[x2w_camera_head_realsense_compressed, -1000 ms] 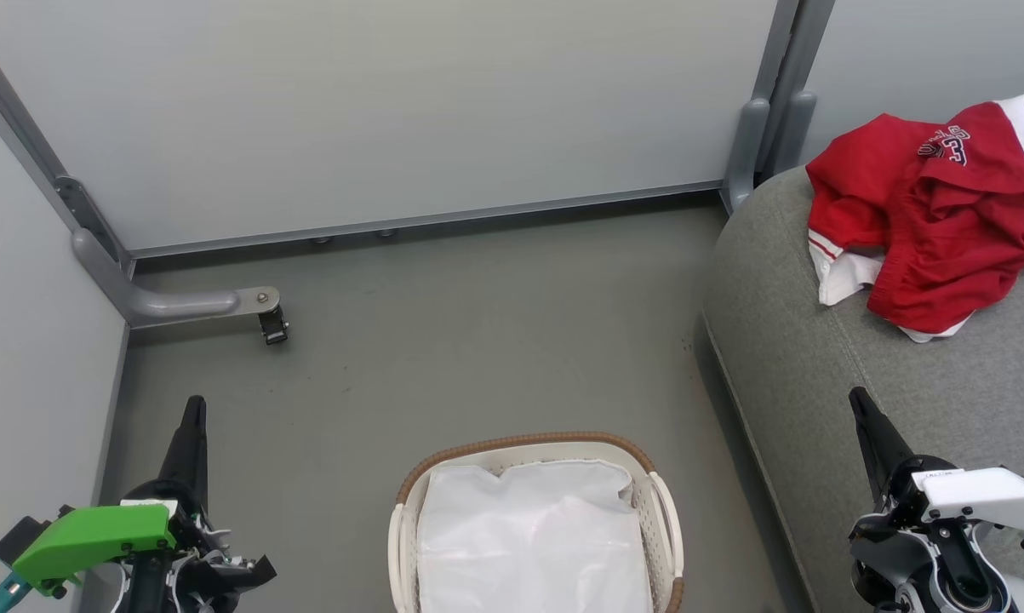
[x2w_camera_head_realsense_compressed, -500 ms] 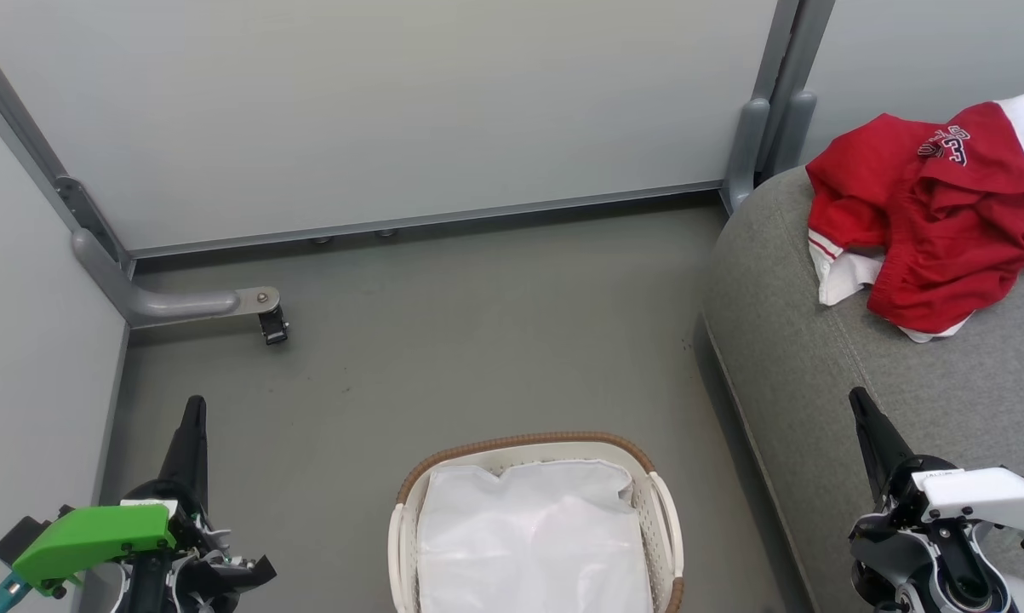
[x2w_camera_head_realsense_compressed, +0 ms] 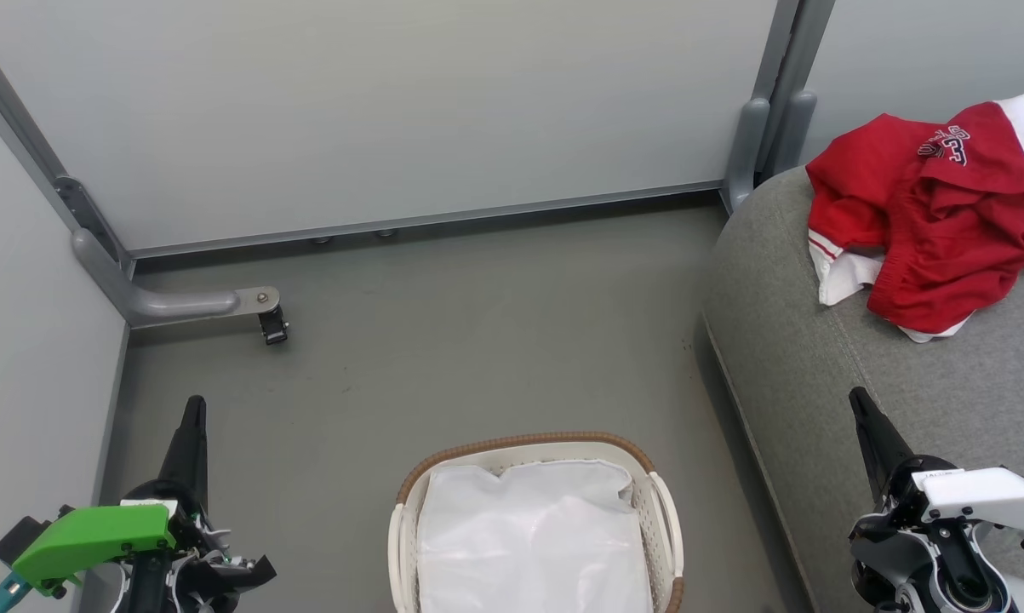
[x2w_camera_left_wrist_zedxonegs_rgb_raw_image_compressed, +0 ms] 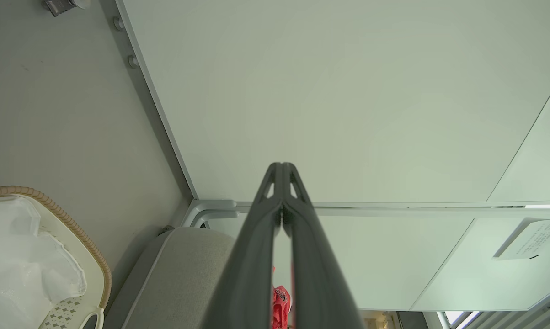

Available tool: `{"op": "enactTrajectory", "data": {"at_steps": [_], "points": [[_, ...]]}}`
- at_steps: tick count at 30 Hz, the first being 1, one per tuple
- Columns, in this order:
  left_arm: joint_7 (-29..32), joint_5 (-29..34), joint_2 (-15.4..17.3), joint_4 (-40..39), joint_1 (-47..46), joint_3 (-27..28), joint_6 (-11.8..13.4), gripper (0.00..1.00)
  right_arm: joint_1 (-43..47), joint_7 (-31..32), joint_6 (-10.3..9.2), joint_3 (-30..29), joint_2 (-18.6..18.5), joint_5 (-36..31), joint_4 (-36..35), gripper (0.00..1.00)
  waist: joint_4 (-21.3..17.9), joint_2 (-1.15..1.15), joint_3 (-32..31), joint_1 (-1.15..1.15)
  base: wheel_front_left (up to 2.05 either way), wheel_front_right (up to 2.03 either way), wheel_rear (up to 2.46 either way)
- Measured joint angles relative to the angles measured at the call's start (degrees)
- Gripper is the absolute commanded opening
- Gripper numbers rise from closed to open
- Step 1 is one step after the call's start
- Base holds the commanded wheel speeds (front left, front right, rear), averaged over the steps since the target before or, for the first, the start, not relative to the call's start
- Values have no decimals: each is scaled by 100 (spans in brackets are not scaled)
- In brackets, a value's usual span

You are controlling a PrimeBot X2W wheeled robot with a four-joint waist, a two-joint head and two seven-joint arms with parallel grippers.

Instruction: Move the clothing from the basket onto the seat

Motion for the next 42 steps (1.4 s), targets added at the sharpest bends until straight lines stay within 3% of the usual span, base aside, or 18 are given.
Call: {"op": "enactTrajectory", "data": {"at_steps": [42], "points": [[0, 0, 0, -1, 0, 3, 0, 0, 0, 0, 0, 0, 0, 0, 0, 0, 0, 0, 0, 0, 0, 0, 0]]}}
